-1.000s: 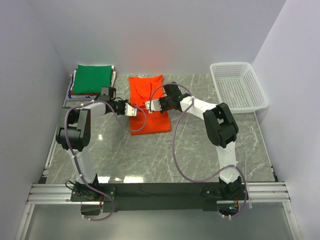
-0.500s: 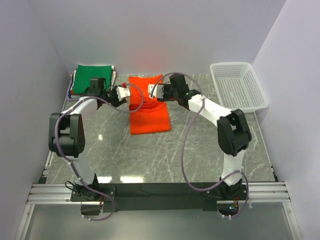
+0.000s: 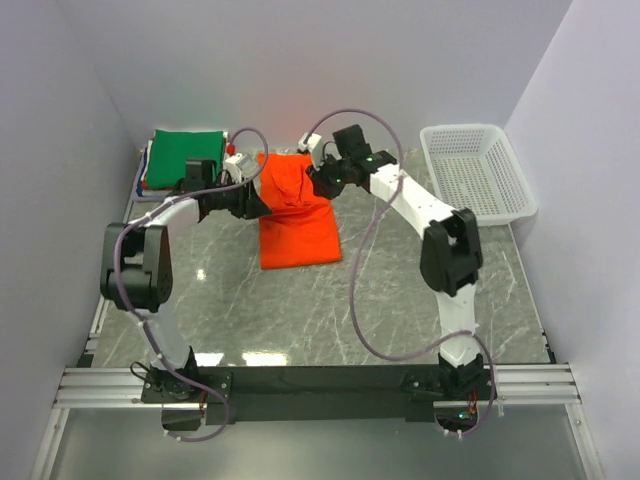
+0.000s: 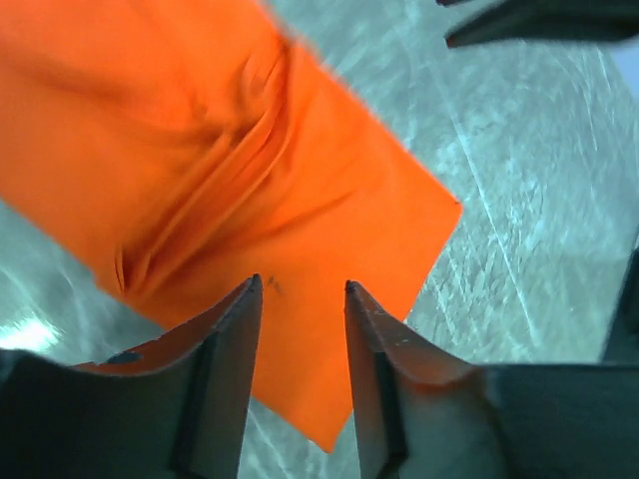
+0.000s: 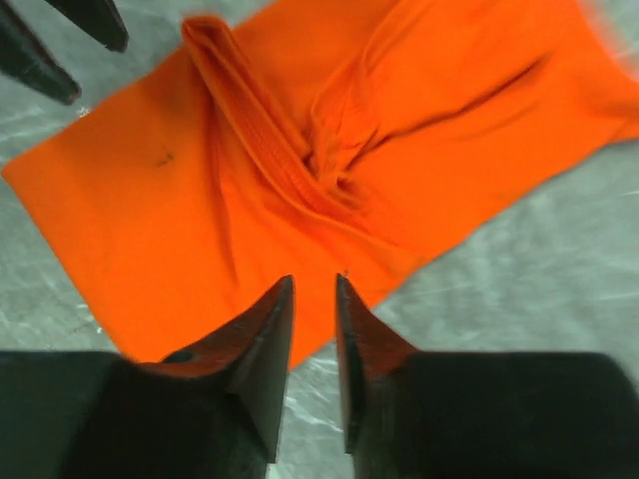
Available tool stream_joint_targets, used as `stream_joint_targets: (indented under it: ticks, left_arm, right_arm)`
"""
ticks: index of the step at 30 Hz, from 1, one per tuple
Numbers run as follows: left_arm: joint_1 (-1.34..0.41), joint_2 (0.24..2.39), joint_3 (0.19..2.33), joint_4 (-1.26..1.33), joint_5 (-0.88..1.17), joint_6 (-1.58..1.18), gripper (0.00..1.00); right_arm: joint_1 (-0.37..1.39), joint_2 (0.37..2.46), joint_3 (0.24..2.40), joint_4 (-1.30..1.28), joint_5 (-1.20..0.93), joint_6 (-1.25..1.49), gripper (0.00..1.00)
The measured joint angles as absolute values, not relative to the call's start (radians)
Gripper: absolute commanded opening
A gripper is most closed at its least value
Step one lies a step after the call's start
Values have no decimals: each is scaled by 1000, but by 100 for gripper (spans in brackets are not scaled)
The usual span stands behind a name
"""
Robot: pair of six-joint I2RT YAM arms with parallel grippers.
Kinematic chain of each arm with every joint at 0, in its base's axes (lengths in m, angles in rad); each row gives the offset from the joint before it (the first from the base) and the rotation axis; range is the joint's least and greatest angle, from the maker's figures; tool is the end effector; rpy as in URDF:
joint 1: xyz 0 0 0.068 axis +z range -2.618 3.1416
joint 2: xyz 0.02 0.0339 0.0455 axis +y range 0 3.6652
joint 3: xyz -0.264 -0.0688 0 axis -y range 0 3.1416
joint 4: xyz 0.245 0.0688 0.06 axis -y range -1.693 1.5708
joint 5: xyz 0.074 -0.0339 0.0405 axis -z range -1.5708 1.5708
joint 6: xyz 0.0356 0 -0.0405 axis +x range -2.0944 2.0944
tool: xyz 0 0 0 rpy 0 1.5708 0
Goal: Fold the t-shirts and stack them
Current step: Fold the tshirt
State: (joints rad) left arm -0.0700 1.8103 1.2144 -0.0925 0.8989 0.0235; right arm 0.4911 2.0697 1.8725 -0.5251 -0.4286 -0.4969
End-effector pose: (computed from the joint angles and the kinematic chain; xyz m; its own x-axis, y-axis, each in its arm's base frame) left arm 0.3904 -0.0553 0.2210 -0.6184 0.0580 -0.7837 0.6612 0.5775 -0.4789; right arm 0.4147 0.2385 0.2858 -0.1769 -0.5863 -0.7905 -0.8967 0.4272 -0.1161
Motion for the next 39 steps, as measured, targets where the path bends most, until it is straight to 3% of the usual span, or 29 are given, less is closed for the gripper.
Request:
stream_joint_targets:
  ticks: [7,12,14,33,39]
  left_arm:
    - [-71,1990,1307,-122,844,-120,46]
    - [-71,2027,1336,-123,841,-154,47]
    - [-71,2033,1336,-123,841,-168,47]
    - [-72,2019,1259,-78,887,-282,49]
    - [-72,2004,1237,-76,862,-304,47]
  right_arm:
    - [490,2263,1952,-607,-409,-457,36]
    - [490,2308,1966,-622,-396,-458,53]
    - [490,2311,1970,-611,-379,-456,54]
    - [553,2366,2051,-554,-227,-619,55]
    - [573,2367,2029,-547,-224,-700,48]
